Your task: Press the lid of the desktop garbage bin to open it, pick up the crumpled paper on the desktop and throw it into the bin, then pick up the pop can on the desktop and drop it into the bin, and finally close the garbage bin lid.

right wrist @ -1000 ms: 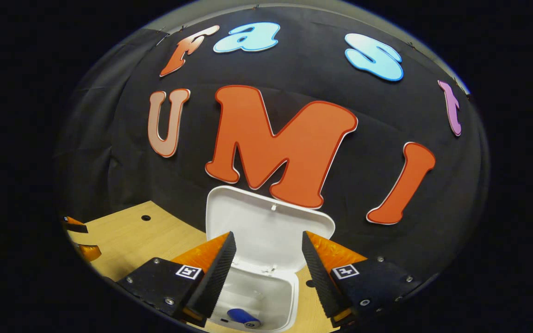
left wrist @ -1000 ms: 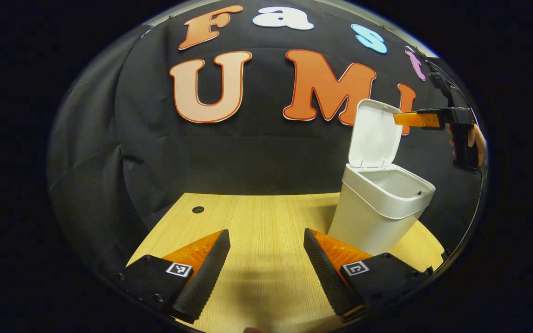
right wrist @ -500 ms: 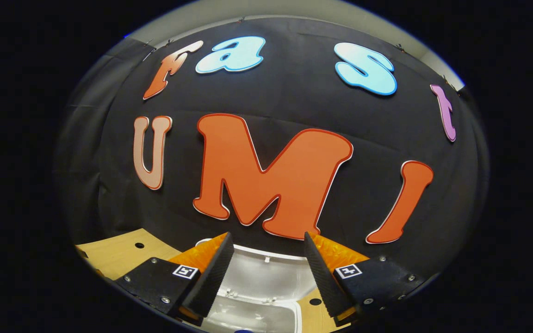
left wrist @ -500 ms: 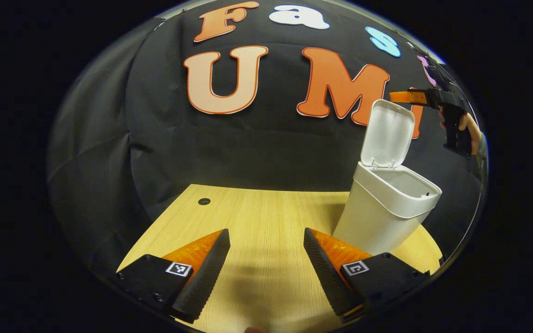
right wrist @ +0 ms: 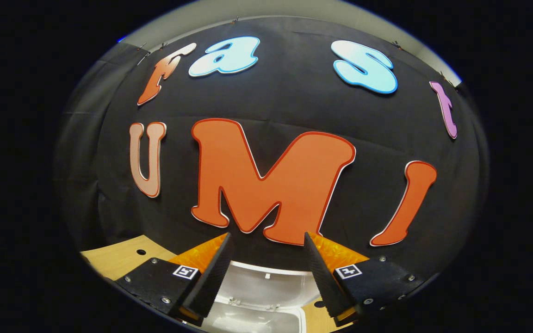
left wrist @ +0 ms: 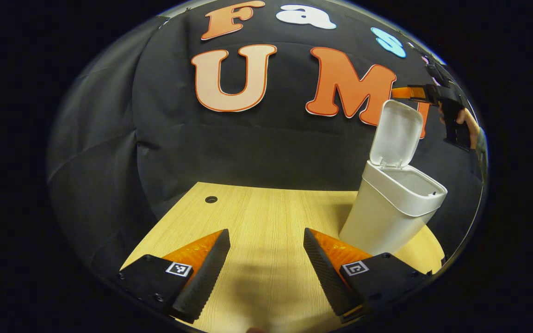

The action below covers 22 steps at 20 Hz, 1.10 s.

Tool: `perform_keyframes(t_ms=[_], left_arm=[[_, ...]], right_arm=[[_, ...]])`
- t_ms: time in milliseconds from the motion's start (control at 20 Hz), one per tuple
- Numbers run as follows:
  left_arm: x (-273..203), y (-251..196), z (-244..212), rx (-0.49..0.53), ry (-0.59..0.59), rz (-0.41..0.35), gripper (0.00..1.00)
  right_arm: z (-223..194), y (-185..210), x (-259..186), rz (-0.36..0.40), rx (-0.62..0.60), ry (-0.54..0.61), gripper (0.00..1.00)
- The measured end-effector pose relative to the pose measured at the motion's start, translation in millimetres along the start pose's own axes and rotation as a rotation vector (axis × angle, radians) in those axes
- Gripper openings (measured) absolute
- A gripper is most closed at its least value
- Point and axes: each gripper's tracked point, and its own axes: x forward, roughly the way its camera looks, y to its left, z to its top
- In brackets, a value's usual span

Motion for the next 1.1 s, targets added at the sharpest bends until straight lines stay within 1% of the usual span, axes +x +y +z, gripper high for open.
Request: perform_keyframes(t_ms=[100,150,200,350,600,650,750,800,900,1100], left_arm=[[1.0,-1.0,1.3,0.005,-0.003,-0.006,1.00],[1.1,-1.3,1.9,0.008,-0.003,-0.011,1.00],[0.3,-2.2,2.3,0.011,-0.003,-0.015,1.00],[1.0,-3.6,5.3,0.019,-0.007,-0.026,1.00],[2.4,-5.8,0.8,0.025,0.011,-0.053,1.00],[3.3,-7.4,0.2,0.025,0.015,-0.059,1.00],[3.9,-10.1,0.5,0.035,0.017,-0.071,1.00],[4.1,-13.4,0.8,0.047,0.016,-0.079,1.00],[5.8,-16.1,0.7,0.065,0.019,-0.088,1.00],[7.2,-26.9,-3.4,0.096,0.035,-0.116,1.00]], right_arm=[[-14.3,6.6,2.6,0.032,0.001,0.054,0.92],[-10.9,5.6,1.0,0.034,0.033,0.049,0.92],[-15.9,6.0,2.4,0.047,0.058,0.078,0.90],[-21.7,9.1,-6.7,0.066,0.117,0.114,0.87],[-34.3,15.0,-29.4,0.108,0.166,0.168,0.87],[-46.3,17.5,-33.4,0.112,0.167,0.208,0.86],[-74.5,17.4,-41.6,0.098,0.120,0.303,0.87],[-83.5,17.0,-42.9,0.087,0.092,0.313,0.87],[-92.7,20.2,-52.9,0.090,0.070,0.327,0.87],[-115.0,24.2,-67.8,0.090,0.098,0.378,0.87]])
